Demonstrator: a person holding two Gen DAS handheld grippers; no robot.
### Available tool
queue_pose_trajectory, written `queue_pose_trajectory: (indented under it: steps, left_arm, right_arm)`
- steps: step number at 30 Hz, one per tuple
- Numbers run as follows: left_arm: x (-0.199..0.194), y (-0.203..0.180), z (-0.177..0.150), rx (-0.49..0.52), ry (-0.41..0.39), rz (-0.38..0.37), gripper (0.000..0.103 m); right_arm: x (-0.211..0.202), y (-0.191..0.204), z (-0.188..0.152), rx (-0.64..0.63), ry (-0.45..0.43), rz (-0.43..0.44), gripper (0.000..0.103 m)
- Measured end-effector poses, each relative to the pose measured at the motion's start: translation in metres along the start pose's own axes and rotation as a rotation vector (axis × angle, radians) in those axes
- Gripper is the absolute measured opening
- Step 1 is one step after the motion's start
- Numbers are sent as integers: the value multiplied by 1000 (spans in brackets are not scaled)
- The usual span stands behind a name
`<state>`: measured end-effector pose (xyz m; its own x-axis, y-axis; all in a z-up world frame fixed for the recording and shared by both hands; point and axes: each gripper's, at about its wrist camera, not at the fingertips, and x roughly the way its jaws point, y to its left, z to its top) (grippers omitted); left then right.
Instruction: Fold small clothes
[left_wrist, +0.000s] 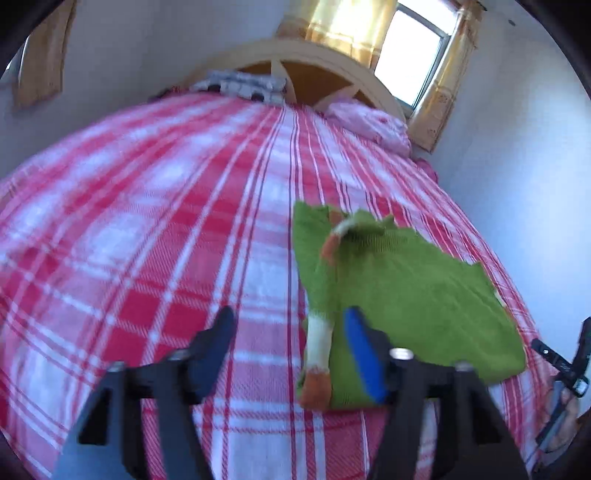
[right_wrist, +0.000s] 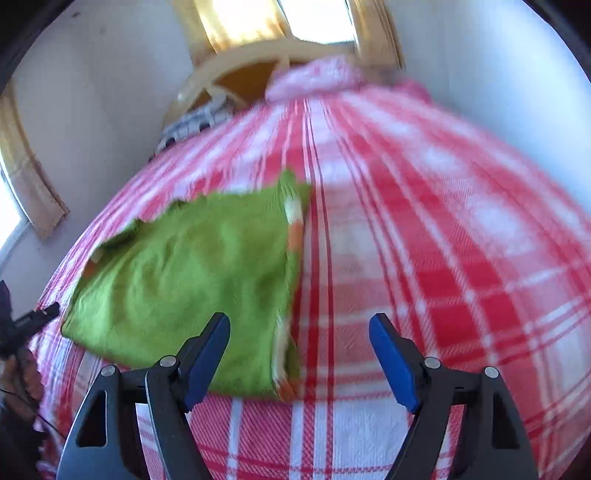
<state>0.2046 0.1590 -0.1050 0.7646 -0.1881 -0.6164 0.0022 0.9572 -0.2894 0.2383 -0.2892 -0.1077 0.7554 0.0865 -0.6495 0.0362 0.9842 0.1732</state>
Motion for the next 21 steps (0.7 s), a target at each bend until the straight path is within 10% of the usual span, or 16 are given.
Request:
queue_pose_trajectory:
  steps: [6, 15, 21]
  left_arm:
    - [39, -45, 30, 184, 54, 97, 76]
    - [138, -106, 50, 343, 214, 288, 76]
    - [150, -43, 78, 142, 165, 419, 81]
  right_arm:
    - [17, 73, -1, -196, 0, 139, 79]
    - [49, 86, -26, -247, 50, 90, 79]
    - [54, 78, -32, -209, 65, 121, 79]
